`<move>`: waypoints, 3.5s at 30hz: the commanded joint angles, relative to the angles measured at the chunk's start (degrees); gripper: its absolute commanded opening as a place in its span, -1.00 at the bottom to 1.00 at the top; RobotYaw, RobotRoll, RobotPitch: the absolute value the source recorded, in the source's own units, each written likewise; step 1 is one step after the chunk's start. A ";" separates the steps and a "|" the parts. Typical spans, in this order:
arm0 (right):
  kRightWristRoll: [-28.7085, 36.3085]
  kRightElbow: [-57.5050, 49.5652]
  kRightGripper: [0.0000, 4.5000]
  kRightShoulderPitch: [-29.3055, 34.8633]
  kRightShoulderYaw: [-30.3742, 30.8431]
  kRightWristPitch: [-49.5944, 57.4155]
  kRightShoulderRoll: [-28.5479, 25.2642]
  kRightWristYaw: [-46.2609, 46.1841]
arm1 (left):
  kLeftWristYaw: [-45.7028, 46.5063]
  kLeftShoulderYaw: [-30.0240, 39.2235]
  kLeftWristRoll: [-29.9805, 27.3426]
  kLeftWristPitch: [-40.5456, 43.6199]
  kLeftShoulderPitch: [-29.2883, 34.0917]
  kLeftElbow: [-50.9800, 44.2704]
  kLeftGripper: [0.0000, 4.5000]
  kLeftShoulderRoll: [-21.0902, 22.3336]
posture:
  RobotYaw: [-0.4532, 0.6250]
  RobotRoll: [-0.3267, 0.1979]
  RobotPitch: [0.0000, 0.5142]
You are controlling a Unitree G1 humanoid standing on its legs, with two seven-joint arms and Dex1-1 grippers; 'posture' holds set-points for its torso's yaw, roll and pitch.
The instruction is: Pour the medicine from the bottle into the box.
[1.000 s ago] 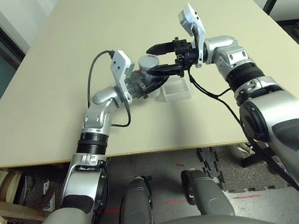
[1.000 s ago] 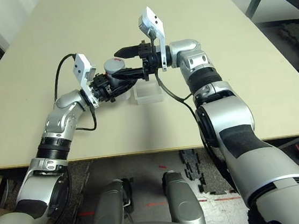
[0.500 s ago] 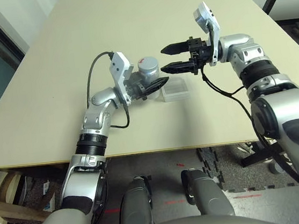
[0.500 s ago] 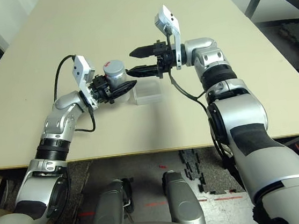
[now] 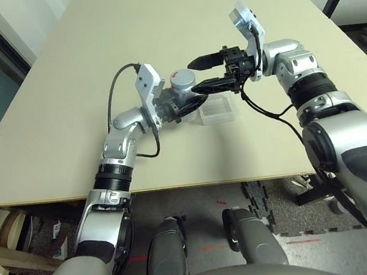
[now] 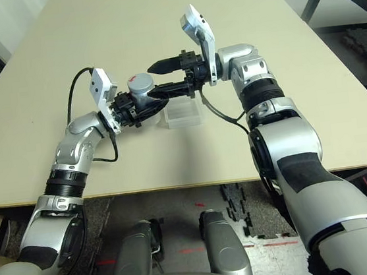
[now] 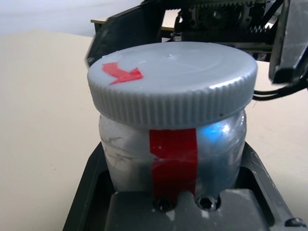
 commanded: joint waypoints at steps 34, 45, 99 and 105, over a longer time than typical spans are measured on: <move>-1.05 4.98 1.00 -1.32 -1.29 -3.04 -0.66 -9.97 | -0.68 -0.59 0.41 -0.42 0.40 -0.78 0.15 -0.41 | -0.37 0.25 -0.52; 0.07 5.84 1.00 -1.80 -2.39 -2.16 -6.52 -6.61 | -0.74 -0.43 0.63 -1.05 0.21 0.16 0.15 -0.74 | -0.37 0.25 -0.53; 10.61 -7.17 0.14 0.61 -9.24 11.13 -0.65 -10.66 | -0.21 0.12 0.72 -1.51 0.06 1.57 0.15 -1.46 | -0.38 0.25 -0.50; 6.93 -9.37 0.14 3.63 -8.69 13.74 -8.55 -21.65 | 1.32 1.75 0.66 -1.15 -0.47 2.48 0.15 -0.50 | -0.38 0.25 -0.44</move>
